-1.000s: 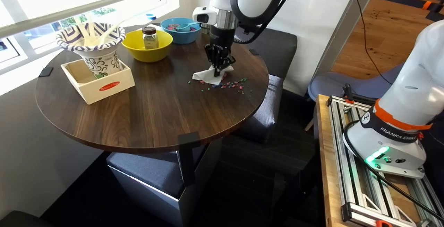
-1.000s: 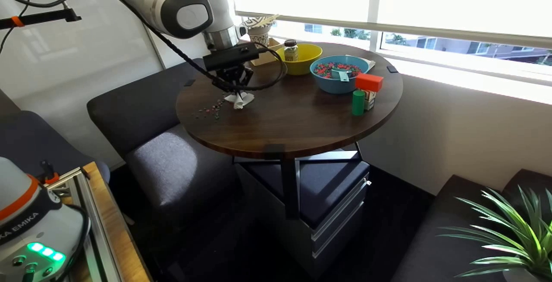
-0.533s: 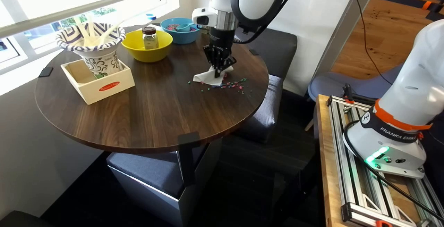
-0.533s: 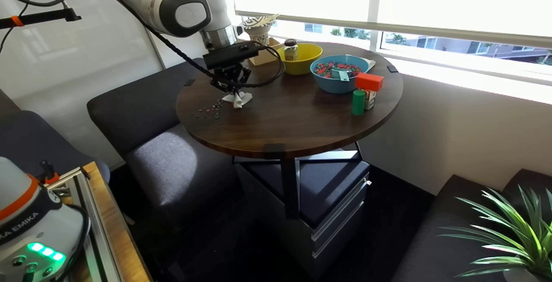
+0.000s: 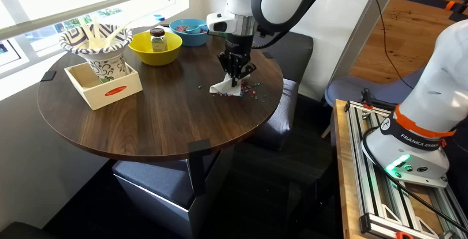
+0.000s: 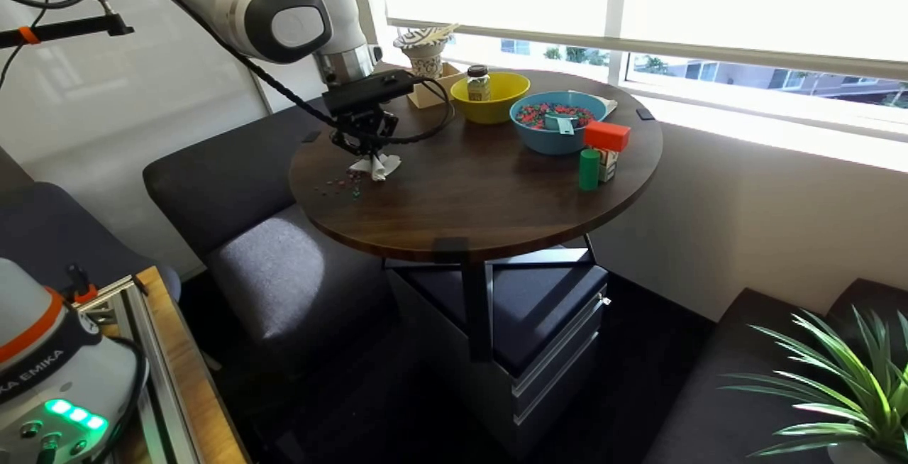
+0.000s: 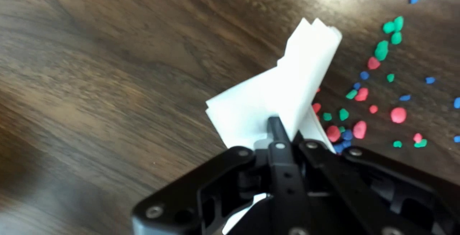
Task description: Use the napkin to move the cereal on the table
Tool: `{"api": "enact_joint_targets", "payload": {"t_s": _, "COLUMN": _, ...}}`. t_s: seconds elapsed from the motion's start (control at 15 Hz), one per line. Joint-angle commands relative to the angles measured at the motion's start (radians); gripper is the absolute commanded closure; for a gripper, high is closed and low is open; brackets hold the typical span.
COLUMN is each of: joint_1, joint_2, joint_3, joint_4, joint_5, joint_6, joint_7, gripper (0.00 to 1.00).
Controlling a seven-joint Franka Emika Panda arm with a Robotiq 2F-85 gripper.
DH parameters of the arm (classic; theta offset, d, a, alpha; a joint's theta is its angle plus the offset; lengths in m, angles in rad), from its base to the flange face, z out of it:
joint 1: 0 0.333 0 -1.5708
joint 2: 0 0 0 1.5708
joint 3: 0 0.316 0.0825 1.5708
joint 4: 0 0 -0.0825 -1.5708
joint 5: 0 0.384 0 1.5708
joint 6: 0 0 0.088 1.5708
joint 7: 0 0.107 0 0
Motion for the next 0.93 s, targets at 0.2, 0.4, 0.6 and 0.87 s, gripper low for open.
{"api": "enact_joint_targets", "payload": {"t_s": 0.2, "joint_1": 0.018, "joint_2": -0.061, "joint_3": -0.025, "joint_4": -0.152, "joint_5": 0.056, "joint_6": -0.012, "joint_7": -0.071, "gripper": 1.00}}
{"api": "enact_joint_targets", "payload": {"t_s": 0.4, "joint_1": 0.022, "joint_2": -0.088, "joint_3": -0.040, "joint_4": -0.193, "joint_5": 0.068, "joint_6": -0.009, "joint_7": -0.094, "gripper": 1.00}}
{"api": "enact_joint_targets", "payload": {"t_s": 0.6, "joint_1": 0.029, "joint_2": -0.096, "joint_3": -0.056, "joint_4": -0.198, "joint_5": 0.033, "joint_6": 0.048, "joint_7": -0.030, "gripper": 1.00}}
{"api": "enact_joint_targets", "payload": {"t_s": 0.87, "joint_1": 0.034, "joint_2": -0.182, "joint_3": -0.067, "joint_4": -0.225, "joint_5": -0.016, "joint_6": 0.089, "joint_7": 0.034, "gripper": 1.00}}
